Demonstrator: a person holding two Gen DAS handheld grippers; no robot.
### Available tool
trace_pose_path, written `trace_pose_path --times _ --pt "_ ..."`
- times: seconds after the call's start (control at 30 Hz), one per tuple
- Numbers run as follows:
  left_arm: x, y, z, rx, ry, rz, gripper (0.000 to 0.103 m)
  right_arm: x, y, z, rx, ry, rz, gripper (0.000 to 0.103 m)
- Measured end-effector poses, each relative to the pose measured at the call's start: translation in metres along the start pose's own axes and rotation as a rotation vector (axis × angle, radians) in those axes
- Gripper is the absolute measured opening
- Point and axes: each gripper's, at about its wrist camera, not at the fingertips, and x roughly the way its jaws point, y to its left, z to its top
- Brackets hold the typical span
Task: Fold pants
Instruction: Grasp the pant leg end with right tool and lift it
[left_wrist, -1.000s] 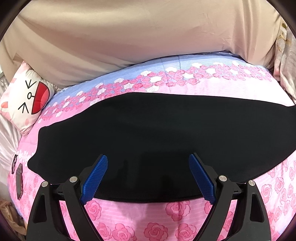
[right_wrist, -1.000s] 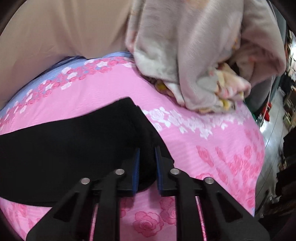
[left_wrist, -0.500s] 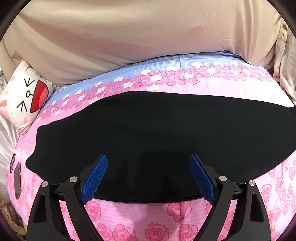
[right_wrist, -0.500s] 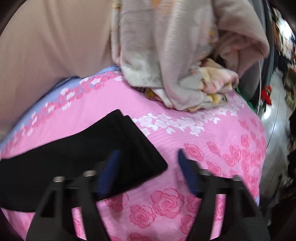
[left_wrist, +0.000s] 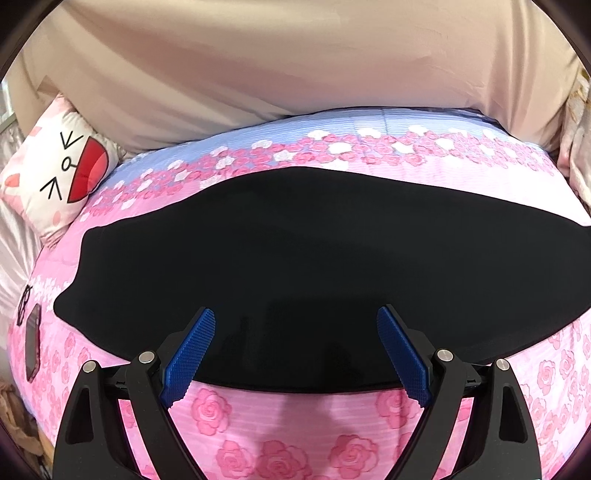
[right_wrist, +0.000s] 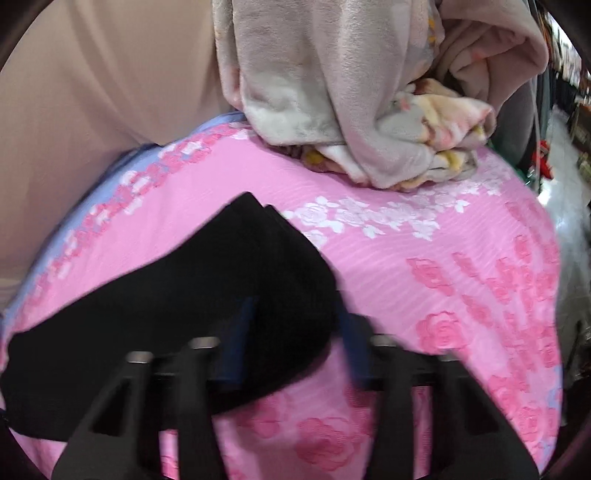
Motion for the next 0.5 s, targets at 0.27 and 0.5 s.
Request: trace_pose_path --times 0.27,0.5 --pt "0.003 0.033 -0.005 -0.056 0.005 0.005 0.087 -0.04 0.052 0.007 -0.034 -0.068 0.093 0.019" --pt "0.003 0.066 -0.011 -0.086 -0.015 -0.005 0.087 -0.102 0.149 0.014 -0.185 -0.153 0.217 0.019"
